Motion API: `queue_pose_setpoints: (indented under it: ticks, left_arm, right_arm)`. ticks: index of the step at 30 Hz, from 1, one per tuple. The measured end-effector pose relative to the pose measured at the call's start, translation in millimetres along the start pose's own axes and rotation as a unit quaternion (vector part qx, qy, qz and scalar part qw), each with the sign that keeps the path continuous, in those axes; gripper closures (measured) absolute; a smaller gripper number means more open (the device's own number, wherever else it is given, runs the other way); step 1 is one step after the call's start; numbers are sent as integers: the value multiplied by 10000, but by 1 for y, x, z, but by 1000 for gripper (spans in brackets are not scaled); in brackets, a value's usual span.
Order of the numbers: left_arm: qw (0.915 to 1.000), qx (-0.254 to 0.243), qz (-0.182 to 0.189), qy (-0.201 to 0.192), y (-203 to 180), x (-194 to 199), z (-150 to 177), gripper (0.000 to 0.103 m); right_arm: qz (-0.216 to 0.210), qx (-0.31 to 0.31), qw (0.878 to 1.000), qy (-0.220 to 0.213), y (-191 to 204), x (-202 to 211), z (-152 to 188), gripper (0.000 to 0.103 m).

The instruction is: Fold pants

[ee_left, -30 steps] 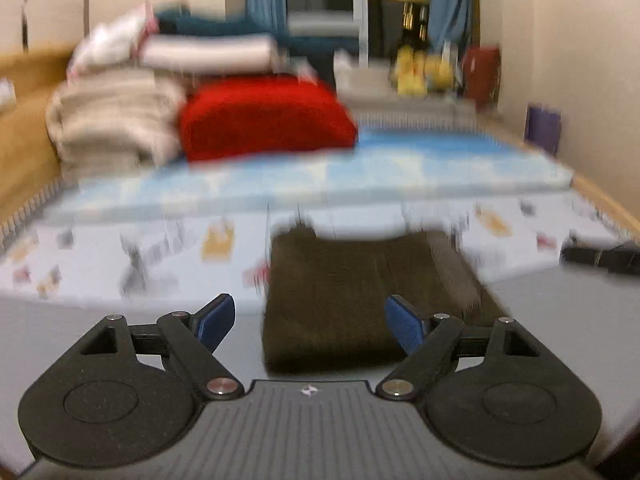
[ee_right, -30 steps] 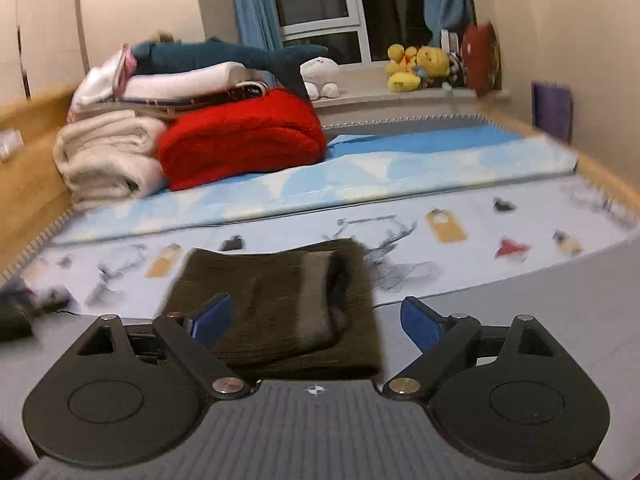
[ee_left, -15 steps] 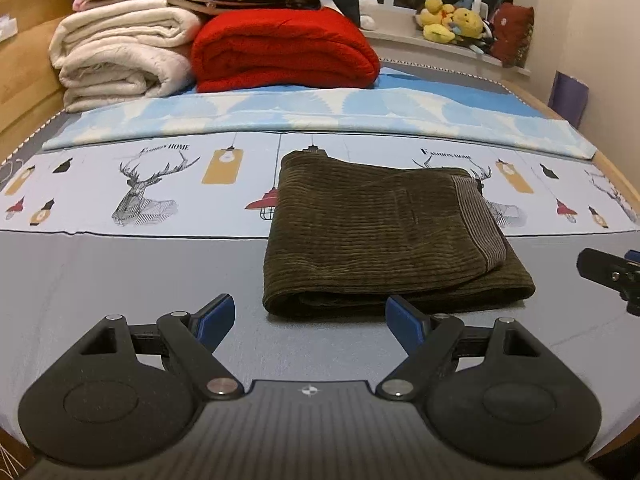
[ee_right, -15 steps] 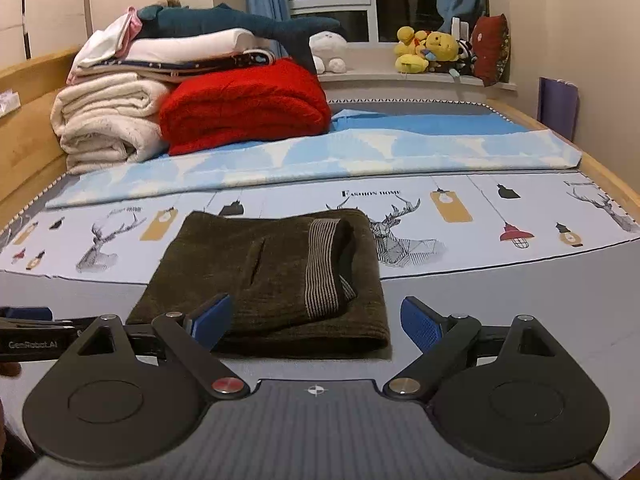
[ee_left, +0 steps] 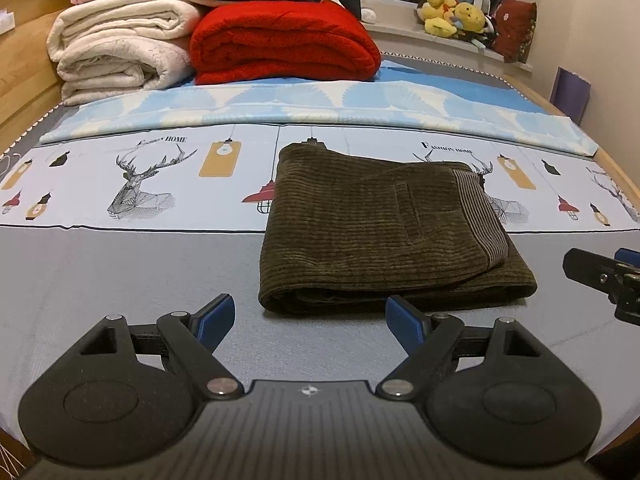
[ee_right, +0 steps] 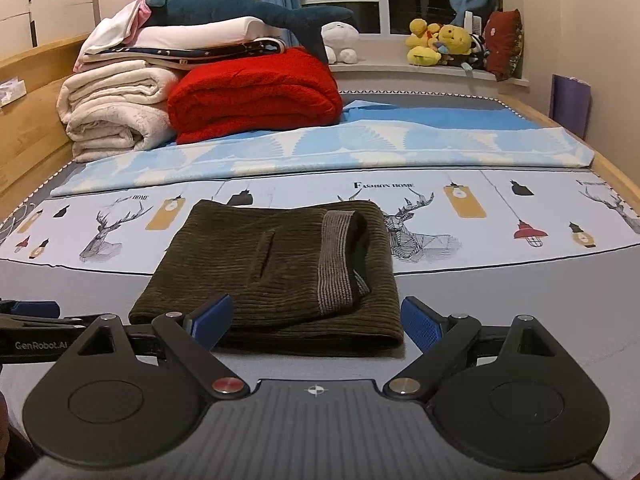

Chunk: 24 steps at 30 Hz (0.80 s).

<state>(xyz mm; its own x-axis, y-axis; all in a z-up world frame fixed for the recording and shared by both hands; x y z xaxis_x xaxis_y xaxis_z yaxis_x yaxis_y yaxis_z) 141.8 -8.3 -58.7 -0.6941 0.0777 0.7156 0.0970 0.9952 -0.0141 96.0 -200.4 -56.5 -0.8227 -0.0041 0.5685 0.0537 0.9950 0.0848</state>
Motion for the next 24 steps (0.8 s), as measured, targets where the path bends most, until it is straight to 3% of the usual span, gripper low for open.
queue_pose_setpoints:
  ticks: [24]
  left_arm:
    - [10000, -58, 68, 41, 0, -3, 2, 16]
  right_arm:
    - [-72, 108, 9999, 56, 5, -3, 1, 11]
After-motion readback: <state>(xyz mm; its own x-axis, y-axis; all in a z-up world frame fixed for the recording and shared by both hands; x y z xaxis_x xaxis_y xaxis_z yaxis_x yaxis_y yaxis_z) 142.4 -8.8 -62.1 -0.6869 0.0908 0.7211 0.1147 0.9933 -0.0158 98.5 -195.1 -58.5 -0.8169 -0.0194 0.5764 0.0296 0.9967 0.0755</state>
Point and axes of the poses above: each gripper's, at about its wrist camera, not at the fingertips, and x roughly against the way its jaws point, y to its left, z to its underside, the point moved 7 cm from there along -x, roughly the way its jaws point, and after that the axes turned 4 degrees about x, right-handed, at the moved point
